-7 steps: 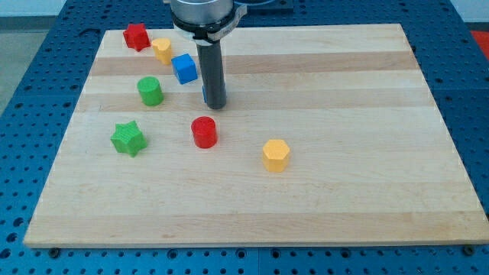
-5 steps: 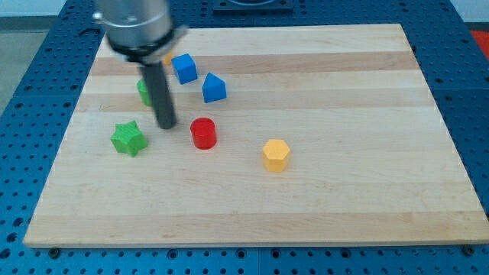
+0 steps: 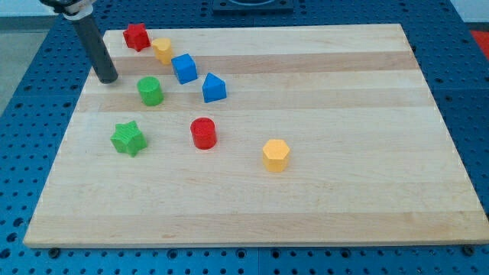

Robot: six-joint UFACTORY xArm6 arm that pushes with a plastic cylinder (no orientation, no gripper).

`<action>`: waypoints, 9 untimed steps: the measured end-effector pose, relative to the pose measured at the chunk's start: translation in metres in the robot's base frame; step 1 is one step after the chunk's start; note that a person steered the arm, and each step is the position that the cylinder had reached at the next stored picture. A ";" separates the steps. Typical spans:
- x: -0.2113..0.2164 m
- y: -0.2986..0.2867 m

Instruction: Slide the green circle towards the red circle

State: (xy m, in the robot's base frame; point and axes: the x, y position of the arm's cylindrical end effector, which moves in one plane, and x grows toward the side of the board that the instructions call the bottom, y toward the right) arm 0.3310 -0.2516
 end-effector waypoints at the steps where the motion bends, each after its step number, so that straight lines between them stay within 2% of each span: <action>1: 0.011 0.018; 4: 0.053 0.070; 6: 0.019 0.047; 7: 0.022 0.059; 9: 0.057 0.085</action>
State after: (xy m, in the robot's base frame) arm 0.3883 -0.1667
